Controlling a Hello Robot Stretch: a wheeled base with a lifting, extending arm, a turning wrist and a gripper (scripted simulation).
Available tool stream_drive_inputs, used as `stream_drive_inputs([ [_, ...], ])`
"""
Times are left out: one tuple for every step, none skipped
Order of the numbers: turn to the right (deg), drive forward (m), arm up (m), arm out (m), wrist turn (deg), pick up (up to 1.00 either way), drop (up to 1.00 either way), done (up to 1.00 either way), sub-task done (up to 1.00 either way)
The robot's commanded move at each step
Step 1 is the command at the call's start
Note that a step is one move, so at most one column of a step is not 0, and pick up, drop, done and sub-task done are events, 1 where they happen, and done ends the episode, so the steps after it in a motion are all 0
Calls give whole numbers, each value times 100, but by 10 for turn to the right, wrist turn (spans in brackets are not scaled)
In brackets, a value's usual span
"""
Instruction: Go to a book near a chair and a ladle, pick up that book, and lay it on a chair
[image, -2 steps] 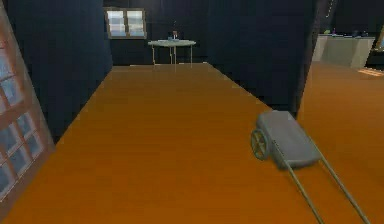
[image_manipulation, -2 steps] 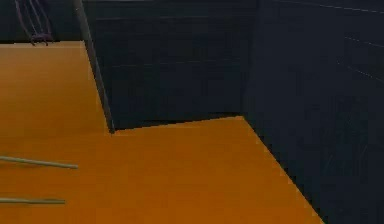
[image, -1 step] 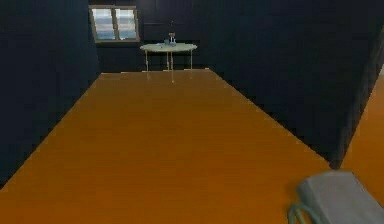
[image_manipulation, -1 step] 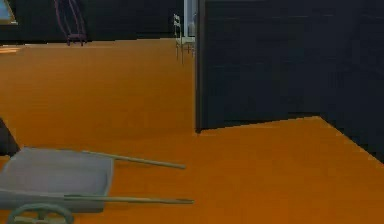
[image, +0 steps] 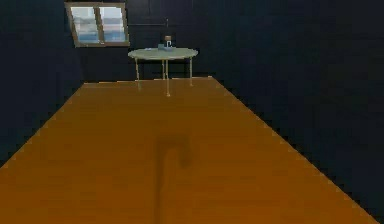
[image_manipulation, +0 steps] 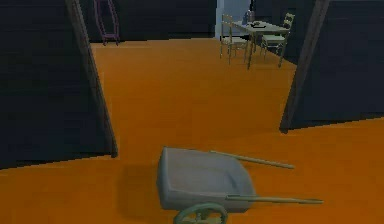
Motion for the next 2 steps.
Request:
stream_drive_inputs([
  [150, 0, 0, 0, 0, 0, 0, 0, 0],
  [0, 10, 0, 0, 0, 0, 0, 0, 0],
])
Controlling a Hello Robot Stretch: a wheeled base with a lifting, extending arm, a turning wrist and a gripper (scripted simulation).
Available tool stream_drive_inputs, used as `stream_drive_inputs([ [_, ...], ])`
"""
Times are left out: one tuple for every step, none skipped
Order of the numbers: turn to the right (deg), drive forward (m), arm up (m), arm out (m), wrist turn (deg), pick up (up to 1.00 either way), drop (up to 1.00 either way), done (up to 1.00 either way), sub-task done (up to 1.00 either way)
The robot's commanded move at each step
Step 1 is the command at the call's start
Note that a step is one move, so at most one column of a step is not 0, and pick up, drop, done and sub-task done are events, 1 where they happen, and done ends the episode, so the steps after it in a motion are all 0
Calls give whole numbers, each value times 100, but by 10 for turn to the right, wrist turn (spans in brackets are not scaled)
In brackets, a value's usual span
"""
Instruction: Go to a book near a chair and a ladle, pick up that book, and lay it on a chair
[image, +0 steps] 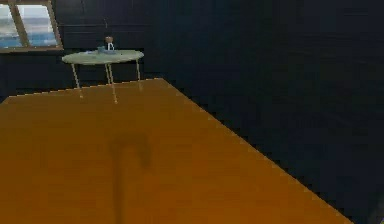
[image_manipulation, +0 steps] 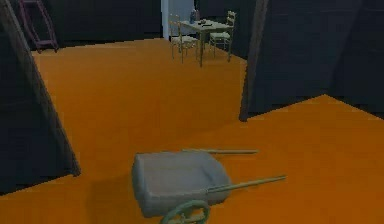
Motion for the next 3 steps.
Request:
stream_drive_inputs([
  [180, 0, 0, 0, 0, 0, 0, 0, 0],
  [0, 20, 0, 0, 0, 0, 0, 0, 0],
  [450, 0, 0, 0, 0, 0, 0, 0, 0],
])
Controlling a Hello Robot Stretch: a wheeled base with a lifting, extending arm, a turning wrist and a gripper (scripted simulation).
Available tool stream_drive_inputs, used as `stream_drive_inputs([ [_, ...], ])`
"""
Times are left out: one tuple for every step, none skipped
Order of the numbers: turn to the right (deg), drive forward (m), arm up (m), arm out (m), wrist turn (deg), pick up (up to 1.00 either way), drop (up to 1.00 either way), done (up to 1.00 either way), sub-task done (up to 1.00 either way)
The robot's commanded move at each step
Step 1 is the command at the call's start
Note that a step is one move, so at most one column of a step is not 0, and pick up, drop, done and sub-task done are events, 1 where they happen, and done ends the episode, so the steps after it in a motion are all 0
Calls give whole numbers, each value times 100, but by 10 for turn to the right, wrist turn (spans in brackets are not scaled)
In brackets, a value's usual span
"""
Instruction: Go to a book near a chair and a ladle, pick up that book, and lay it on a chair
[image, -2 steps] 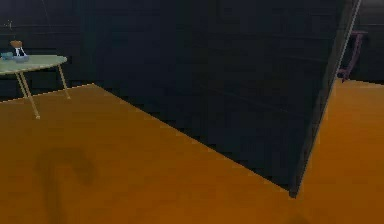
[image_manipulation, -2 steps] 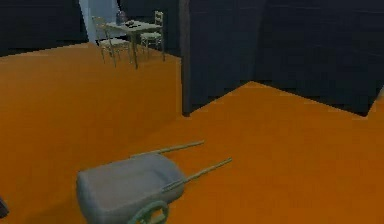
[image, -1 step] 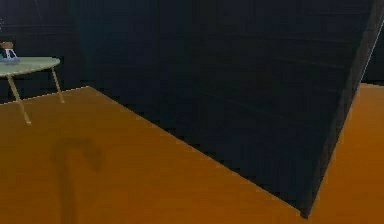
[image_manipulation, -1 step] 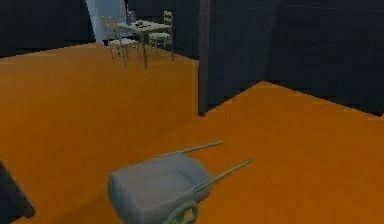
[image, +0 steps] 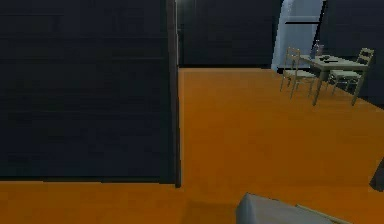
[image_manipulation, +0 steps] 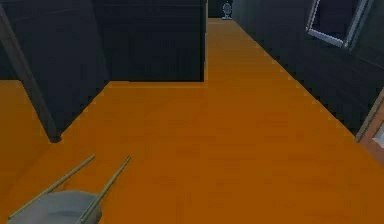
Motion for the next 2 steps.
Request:
stream_drive_inputs([
  [30, 0, 0, 0, 0, 0, 0, 0, 0],
  [0, 100, 0, 0, 0, 0, 0, 0, 0],
])
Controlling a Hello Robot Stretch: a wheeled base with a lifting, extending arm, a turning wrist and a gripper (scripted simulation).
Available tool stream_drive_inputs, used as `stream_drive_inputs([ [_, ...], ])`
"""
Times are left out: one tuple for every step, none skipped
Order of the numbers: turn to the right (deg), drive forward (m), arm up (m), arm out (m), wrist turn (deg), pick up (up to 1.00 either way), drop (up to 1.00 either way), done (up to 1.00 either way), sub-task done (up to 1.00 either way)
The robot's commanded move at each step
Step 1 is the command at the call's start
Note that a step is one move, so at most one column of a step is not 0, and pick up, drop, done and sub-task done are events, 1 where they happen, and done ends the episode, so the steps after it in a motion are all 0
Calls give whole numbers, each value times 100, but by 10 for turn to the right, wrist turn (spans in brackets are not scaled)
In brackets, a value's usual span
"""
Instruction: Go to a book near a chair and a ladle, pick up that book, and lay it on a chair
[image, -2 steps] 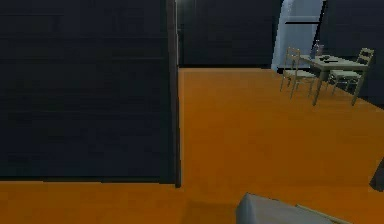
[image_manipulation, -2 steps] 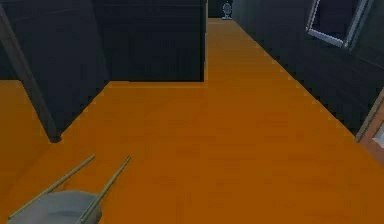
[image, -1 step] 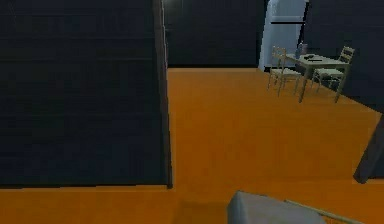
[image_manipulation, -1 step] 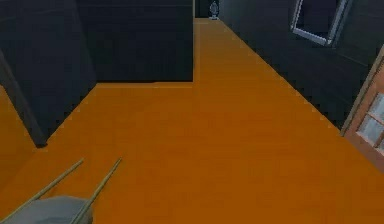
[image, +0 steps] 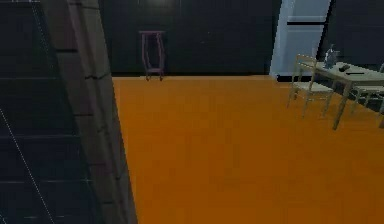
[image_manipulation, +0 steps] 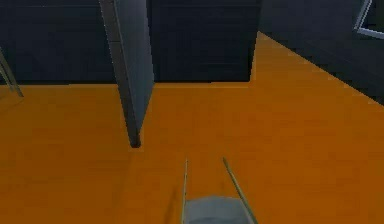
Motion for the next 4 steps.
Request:
stream_drive_inputs([
  [0, 5, 0, 0, 0, 0, 0, 0, 0],
  [360, 0, 0, 0, 0, 0, 0, 0, 0],
  [0, 100, 0, 0, 0, 0, 0, 0, 0],
  [0, 100, 0, 0, 0, 0, 0, 0, 0],
])
